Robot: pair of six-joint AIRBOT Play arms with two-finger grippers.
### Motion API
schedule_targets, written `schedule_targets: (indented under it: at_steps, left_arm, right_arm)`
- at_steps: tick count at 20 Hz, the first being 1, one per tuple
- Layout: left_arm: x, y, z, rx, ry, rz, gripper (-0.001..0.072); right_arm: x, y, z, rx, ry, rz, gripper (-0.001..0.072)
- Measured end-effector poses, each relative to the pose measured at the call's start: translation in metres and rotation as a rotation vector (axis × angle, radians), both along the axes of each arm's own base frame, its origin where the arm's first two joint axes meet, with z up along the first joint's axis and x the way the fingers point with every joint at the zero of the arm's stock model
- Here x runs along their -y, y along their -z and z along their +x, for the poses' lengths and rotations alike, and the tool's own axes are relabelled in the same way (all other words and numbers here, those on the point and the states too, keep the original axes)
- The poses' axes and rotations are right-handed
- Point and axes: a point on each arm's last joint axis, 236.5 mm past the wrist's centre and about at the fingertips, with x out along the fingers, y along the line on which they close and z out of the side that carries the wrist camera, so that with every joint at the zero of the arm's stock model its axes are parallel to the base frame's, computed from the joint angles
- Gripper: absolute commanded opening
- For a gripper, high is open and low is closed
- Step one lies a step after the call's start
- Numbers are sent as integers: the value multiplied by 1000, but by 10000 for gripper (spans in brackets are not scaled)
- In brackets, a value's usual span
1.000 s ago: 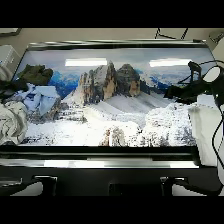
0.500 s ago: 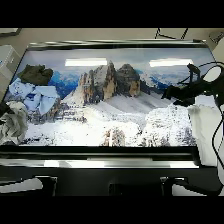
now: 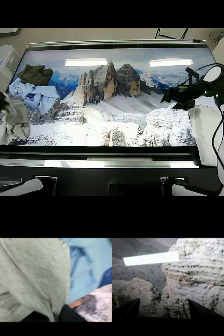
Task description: Fold the clothes and pants, and hang the long-sleeved shirts on hangers.
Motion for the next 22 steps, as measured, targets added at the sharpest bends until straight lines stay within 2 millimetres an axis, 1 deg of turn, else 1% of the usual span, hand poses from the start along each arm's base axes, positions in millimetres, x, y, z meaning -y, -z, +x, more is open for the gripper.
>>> schedule_targets:
  at_steps: [1, 2, 3, 4, 5, 6, 7, 8, 9, 10, 11, 12, 13, 15, 16, 17, 18, 19, 20, 21, 22]
  left_arm:
    - [23, -46, 6, 116, 43, 27, 23]
    - [50, -90, 8, 226, 93, 57, 23]
    - [84, -132, 6, 331, 155, 78, 23]
    - [127, -172, -2, 436, 235, 90, 22]
    - [172, -205, -14, 533, 320, 89, 23]
    - [217, -231, -29, 619, 406, 68, 23]
    - [257, -248, -45, 684, 483, 27, 23]
    - [293, -258, -59, 735, 559, -14, 23]
    - [328, -261, -72, 768, 631, -72, 23]
    - [361, -256, -82, 782, 699, -127, 23]
    - [390, -244, -87, 773, 755, -172, 23]
    - [417, -225, -89, 742, 799, -219, 23]
    - [447, -194, -89, 679, 842, -260, 23]
    - [503, -113, -93, 482, 904, -323, 24]
    - [530, -70, -99, 377, 930, -345, 101]
    - [553, -32, -109, 278, 951, -365, 429]
    - [575, 4, -122, 176, 969, -389, 642]
    - [593, 28, -134, 104, 985, -410, 641]
    - [607, 44, -144, 49, 1007, -424, 641]
    - [615, 52, -149, 18, 1037, -424, 641]
    - [618, 53, -148, 7, 1068, -417, 642]
  right_arm:
    - [0, 0, -2, -8, -3, 1, 676]
    - [-1, 0, -3, -12, -4, 2, 676]
    - [-1, 0, -4, -15, -5, 2, 676]
    - [-1, 0, -6, -23, -7, 4, 676]
    - [-1, 1, -7, -27, -7, 6, 676]
    - [-2, 0, -7, -30, -8, 8, 676]
    - [-3, 1, -10, -40, -11, 10, 676]
    - [-3, 1, -12, -51, -15, 11, 676]
    - [-3, 1, -15, -59, -22, 12, 676]
    - [-4, 1, -19, -72, -34, 13, 676]
    - [-5, 0, -23, -86, -46, 15, 676]
    - [-5, -1, -28, -101, -60, 16, 676]
    - [-5, -1, -33, -115, -75, 14, 676]
    - [-5, -4, -41, -131, -100, 11, 677]
    - [-5, -6, -44, -136, -109, 10, 677]
    - [-5, -7, -46, -136, -113, 9, 677]
    - [-5, -8, -47, -137, -121, 8, 677]
    - [-5, -9, -48, -138, -123, 6, 677]
    - [-5, -10, -49, -136, -130, 5, 677]
    - [-5, -10, -49, -134, -133, 4, 678]
    - [-4, -10, -49, -129, -137, 3, 679]
